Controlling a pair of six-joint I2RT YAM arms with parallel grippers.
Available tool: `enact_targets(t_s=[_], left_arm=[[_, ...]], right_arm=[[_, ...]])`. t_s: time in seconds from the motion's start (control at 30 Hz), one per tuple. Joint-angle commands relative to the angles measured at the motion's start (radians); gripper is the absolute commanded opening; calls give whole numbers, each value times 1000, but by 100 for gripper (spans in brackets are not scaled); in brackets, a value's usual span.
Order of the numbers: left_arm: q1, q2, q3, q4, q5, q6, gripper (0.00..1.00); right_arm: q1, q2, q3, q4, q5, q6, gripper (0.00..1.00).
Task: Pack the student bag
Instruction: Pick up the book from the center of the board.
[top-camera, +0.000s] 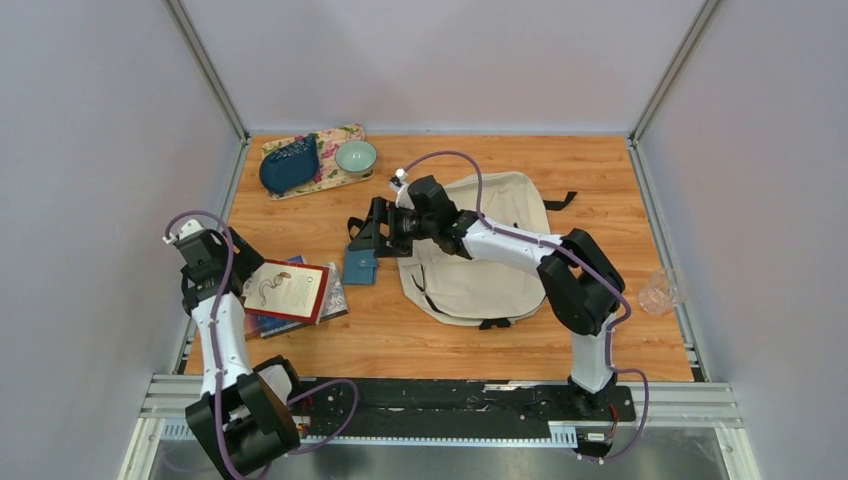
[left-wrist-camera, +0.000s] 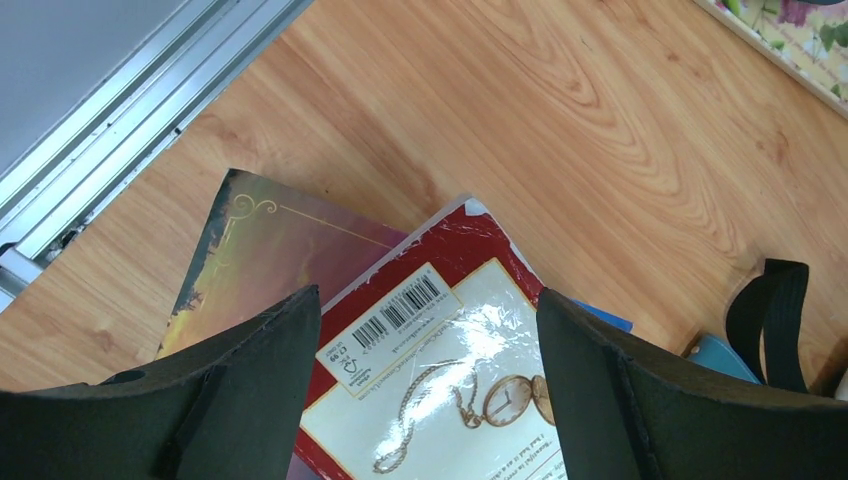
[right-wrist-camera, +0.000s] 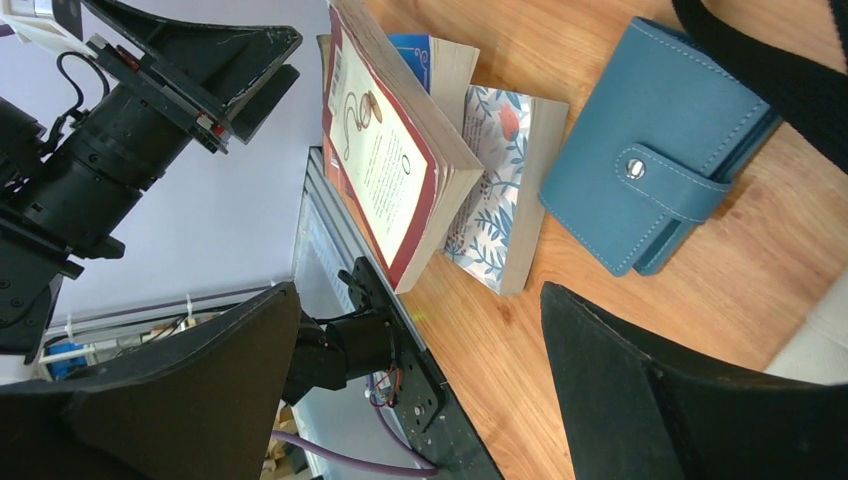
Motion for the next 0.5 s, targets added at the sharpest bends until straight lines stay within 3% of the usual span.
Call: enact_targets(t_s=[0.0, 0.47], left_arm=[[23, 1, -40, 78, 25, -30, 87], [83, 85, -72, 149, 90, -66, 87]], right_arm=[[12, 42, 66, 84, -65, 41, 93], [37, 113, 106, 124, -97, 79, 93]])
